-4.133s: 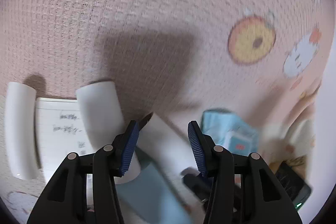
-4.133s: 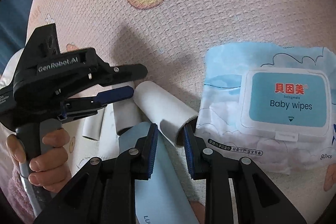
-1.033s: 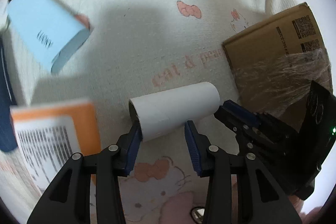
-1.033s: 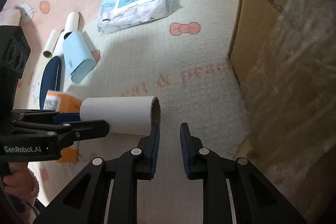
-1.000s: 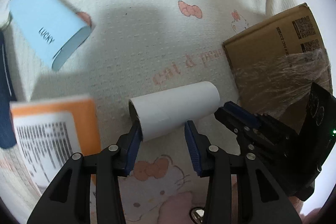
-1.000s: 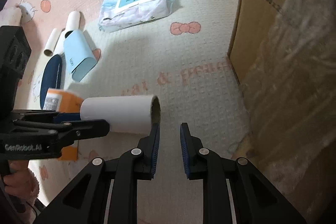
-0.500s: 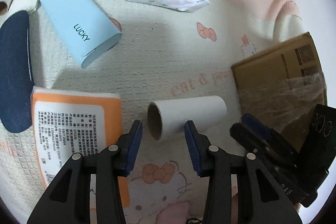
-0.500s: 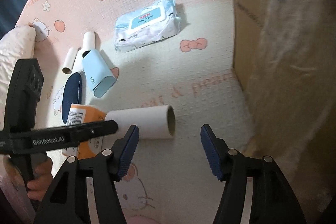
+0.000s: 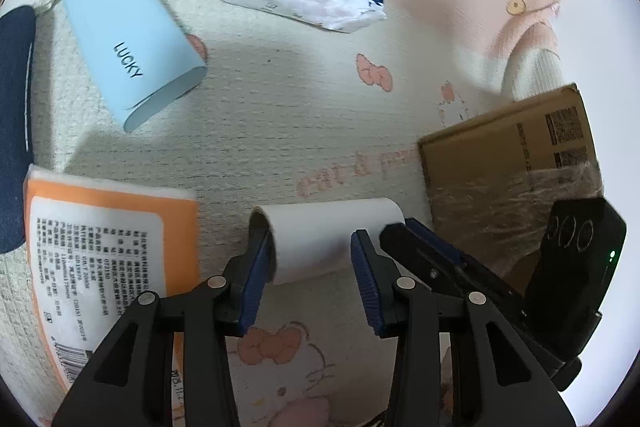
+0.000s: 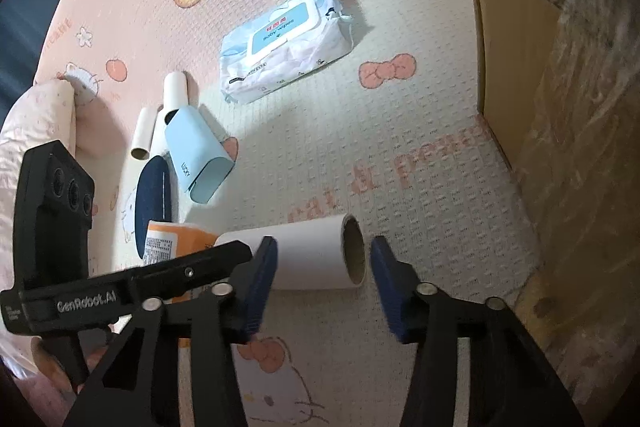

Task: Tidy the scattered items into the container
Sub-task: 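Carry the held paper tube with both grippers toward the cardboard box, then lower the paper tube into the box onto the first tube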

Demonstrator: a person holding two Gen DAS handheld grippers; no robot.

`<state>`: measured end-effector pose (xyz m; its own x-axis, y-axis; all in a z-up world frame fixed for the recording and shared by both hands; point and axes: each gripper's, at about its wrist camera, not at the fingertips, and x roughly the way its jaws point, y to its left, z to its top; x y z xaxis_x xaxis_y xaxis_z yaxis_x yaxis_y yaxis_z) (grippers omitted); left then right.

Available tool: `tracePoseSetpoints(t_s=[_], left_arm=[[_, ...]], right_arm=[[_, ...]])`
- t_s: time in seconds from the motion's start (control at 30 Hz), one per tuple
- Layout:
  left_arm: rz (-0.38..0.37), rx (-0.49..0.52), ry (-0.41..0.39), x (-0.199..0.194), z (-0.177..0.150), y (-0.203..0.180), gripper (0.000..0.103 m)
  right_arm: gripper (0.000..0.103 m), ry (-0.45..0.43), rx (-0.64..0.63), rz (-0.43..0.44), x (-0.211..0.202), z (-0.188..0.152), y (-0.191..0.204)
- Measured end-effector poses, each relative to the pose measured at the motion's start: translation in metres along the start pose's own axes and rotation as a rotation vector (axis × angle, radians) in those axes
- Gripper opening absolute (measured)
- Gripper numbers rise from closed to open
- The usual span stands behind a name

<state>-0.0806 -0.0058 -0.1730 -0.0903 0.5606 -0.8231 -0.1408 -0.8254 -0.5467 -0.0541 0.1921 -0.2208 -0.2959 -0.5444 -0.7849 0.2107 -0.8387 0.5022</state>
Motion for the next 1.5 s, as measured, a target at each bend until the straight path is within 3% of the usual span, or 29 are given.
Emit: tracePoseSetpoints(t_s=[0.07, 0.37, 0.8, 1.23, 1.33, 1.5], left_arm=[[0.008, 0.000, 0.009, 0.002, -0.001, -0.001, 0.040], [0.040, 0.022, -0.008, -0.007, -0.007, -0.009, 0.037], [0.019, 0.136, -0.134, -0.080, -0.004, -0.057, 0.036], [0.016, 0.334, -0.267, -0.130, 0.007, -0.165, 0.036], [-0.015, 0.341, -0.256, -0.127, 0.012, -0.186, 0.036], [-0.056, 0.368, -0.171, -0.098, 0.010, -0.234, 0.036]], right_arm=[[0.034, 0.003, -0.018, 0.009, 0.001, 0.000, 0.004], [0.030, 0.023, -0.069, -0.023, 0.003, -0.001, 0.016], [0.030, -0.114, -0.167, -0.011, -0.068, 0.014, 0.052], [0.031, -0.293, -0.160, -0.003, -0.168, 0.043, 0.045], [0.031, -0.332, -0.167, -0.019, -0.192, 0.050, 0.038], [0.031, -0.343, -0.152, -0.085, -0.225, 0.061, 0.008]])
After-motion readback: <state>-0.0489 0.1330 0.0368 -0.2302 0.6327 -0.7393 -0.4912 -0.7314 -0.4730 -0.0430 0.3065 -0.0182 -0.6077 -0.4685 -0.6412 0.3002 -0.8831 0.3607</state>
